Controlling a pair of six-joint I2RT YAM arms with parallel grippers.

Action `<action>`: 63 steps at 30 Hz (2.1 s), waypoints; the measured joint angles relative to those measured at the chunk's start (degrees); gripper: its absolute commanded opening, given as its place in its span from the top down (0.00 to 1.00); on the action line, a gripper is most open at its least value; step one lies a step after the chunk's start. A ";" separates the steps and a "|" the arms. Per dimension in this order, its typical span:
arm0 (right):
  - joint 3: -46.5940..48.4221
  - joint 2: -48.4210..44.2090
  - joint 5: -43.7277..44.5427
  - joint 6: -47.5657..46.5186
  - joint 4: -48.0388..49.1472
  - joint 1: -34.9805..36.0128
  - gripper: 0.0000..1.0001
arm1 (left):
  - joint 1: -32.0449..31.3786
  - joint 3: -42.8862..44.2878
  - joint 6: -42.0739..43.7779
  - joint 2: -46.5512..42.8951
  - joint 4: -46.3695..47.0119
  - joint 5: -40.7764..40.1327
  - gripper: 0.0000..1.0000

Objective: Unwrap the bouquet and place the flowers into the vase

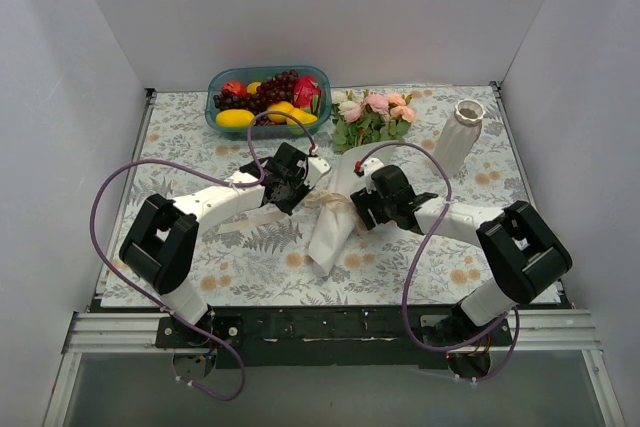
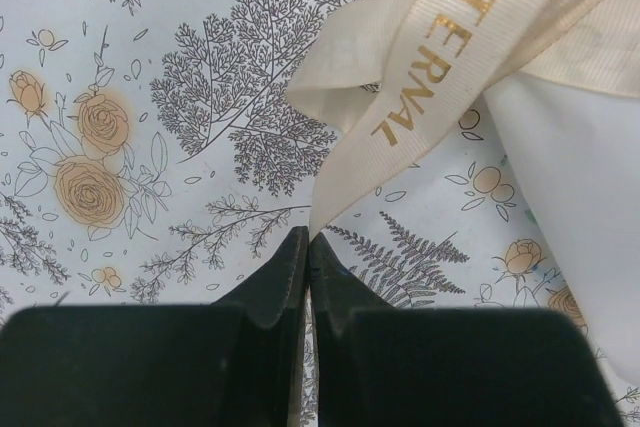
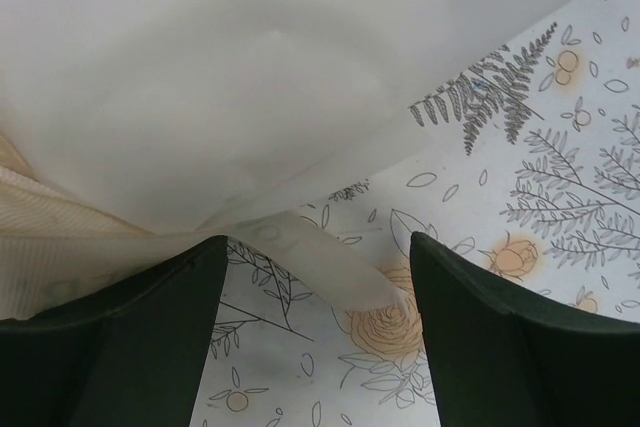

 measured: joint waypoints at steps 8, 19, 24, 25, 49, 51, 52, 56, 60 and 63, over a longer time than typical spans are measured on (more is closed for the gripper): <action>1.29 2.54 -4.48 0.90 2.03 0.02 0.62 | 0.00 0.13 0.66 0.00 -0.39 -0.26 1.00; 0.46 0.55 -6.67 4.72 -0.20 0.02 0.99 | 0.00 0.13 1.09 -0.04 -0.35 -0.85 1.00; 0.52 -9.18 -1.57 9.01 -9.44 0.02 0.99 | 0.00 0.15 1.07 -0.28 -0.39 -2.10 1.00; 0.63 -11.63 -0.24 10.10 -11.13 0.02 0.99 | 0.04 0.17 1.05 -0.48 -0.37 -2.54 1.00; 24.76 -38.45 33.51 38.69 -63.04 -1.77 0.99 | 23.87 3.34 3.69 -17.70 -4.28 -9.77 1.00; 26.14 -38.32 35.67 40.85 -67.06 -2.12 0.99 | 25.97 2.69 4.70 -19.04 -4.26 -9.90 1.00; 26.34 -38.40 36.54 41.64 -68.70 -2.40 0.99 | 27.28 2.40 5.22 -19.47 -4.20 -9.90 1.00; 26.32 -38.77 38.18 43.54 -73.22 -3.41 0.61 | 33.09 2.01 6.56 -19.65 -4.15 -10.25 0.24; 26.34 -38.34 38.34 43.54 -74.64 -3.61 0.24 | 35.63 2.14 6.78 -19.63 -4.68 -10.38 0.02; 29.24 -36.22 38.16 41.13 -76.63 -3.65 0.17 | 35.56 4.07 6.23 -19.63 -6.99 -8.07 0.02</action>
